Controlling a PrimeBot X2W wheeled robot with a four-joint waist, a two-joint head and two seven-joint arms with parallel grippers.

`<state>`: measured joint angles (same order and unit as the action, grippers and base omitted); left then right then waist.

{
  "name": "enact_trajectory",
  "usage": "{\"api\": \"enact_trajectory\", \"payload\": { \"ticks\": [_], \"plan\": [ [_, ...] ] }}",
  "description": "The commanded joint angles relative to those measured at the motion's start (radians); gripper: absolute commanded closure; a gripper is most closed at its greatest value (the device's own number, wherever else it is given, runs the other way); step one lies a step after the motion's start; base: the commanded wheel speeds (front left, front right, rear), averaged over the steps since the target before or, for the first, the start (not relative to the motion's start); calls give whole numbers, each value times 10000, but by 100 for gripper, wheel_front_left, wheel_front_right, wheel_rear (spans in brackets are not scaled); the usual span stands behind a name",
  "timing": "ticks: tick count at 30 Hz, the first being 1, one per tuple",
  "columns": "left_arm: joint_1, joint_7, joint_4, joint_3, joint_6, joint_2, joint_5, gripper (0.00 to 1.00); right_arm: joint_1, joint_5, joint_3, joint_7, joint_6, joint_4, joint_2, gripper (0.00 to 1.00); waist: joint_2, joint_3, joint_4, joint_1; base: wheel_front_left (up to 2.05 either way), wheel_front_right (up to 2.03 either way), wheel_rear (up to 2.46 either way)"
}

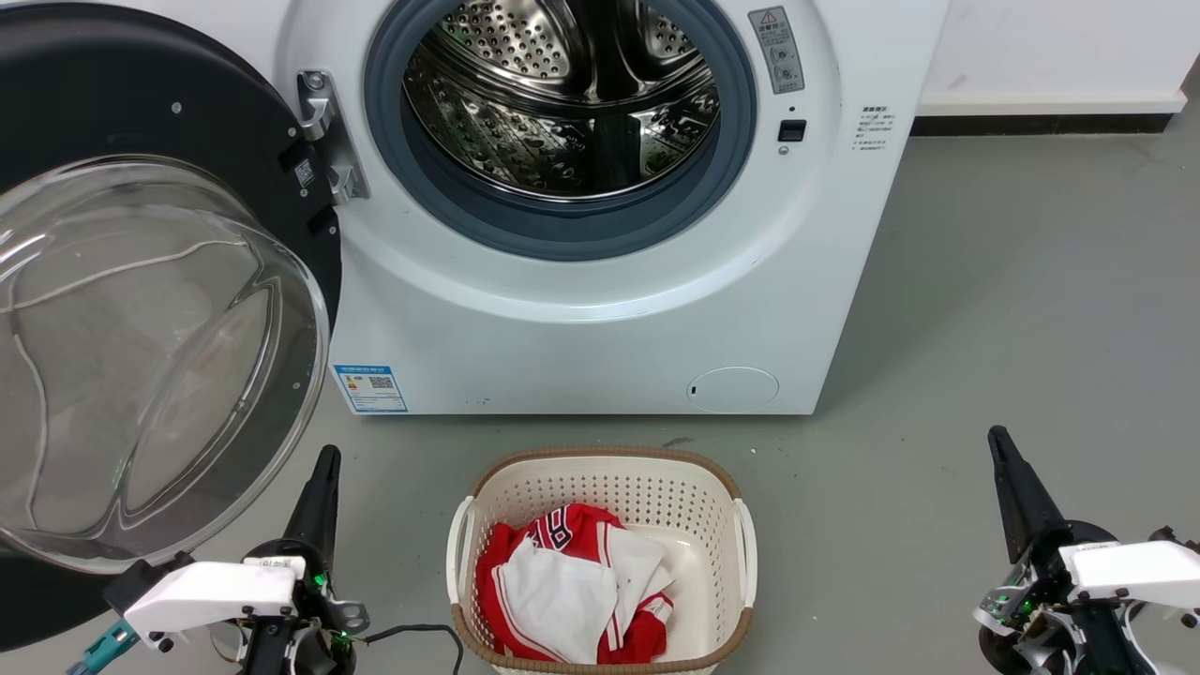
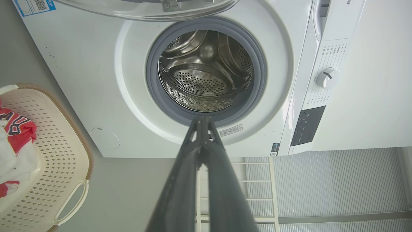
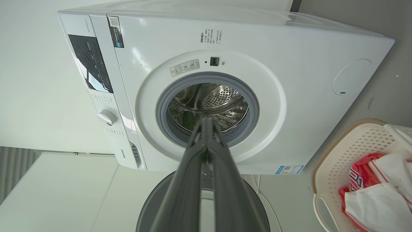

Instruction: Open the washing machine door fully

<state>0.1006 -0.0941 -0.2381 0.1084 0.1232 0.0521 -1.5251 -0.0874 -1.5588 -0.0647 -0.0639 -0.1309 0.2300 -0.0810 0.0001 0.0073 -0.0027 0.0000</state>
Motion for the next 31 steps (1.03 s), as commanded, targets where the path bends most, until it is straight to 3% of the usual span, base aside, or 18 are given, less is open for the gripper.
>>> {"api": "enact_trajectory", "payload": {
  "ticks": [1, 11, 31],
  "plan": [
    [98, -80, -30, 52, 65, -8, -223, 100, -198, -233, -43, -63, 1, 47, 19, 100, -1, -7, 4, 0, 0, 0, 0],
    [127, -247, -96, 84, 99, -28, -927, 100, -235, -908, -126, -227, 2, 155, 41, 100, -1, -41, 26, 0, 0, 0, 0],
    [118, -236, -89, 79, 99, -26, -884, 100, -242, -784, -201, -281, 2, 153, 99, 100, -1, -41, 27, 0, 0, 0, 0]
  ]
}}
